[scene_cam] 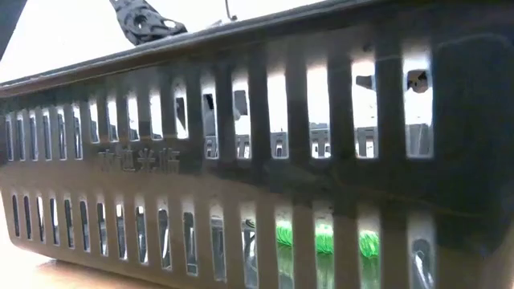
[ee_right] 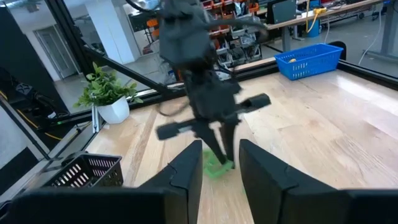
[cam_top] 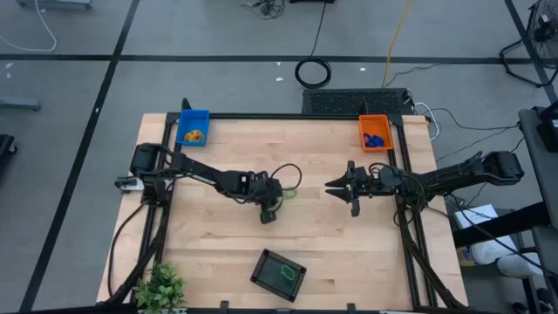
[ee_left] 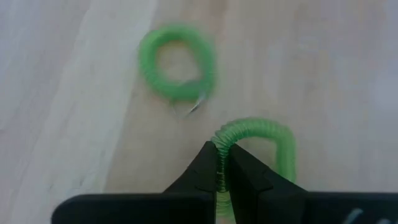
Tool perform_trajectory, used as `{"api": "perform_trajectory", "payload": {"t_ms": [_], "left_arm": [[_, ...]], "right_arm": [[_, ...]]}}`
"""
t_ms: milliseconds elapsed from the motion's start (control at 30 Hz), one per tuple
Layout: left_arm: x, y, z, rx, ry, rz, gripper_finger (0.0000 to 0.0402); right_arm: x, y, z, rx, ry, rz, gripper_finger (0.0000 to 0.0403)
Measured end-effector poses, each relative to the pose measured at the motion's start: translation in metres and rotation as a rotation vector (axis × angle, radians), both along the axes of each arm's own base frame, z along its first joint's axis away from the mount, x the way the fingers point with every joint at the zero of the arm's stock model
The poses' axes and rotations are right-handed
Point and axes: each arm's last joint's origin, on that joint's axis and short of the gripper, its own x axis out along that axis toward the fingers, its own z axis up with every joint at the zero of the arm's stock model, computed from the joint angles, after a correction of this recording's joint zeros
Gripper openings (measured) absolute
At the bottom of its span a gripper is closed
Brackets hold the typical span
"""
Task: Sort spring keychains into baskets
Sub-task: Put the green spring keychain into the black basket
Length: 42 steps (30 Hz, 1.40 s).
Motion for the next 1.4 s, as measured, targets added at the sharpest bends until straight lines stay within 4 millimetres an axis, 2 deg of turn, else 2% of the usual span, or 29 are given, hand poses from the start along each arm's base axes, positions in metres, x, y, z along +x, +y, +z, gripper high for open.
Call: {"api": "perform_trajectory", "payload": {"t_ms": [433,967,1400], "left_arm": [[-0.008,-0.035,0.048,0.057,-0.146,-0.146,0.0021],[-0.013,-0.078,0.053,0.067,-0.210,-0.469,0.0024],[-0.012,-0.093,0.059,0.002,-0.285,-0.567,0.0021]], "right_arm": [[0.000,0.000,-0.002,-0.001,0.019,0.000,0.0091],[0.000,0.000,-0.001,0.000,0.015,0.000,0.0091],[0.000,0.000,-0.001,0.000,0.015,0.000,0.0091]]}}
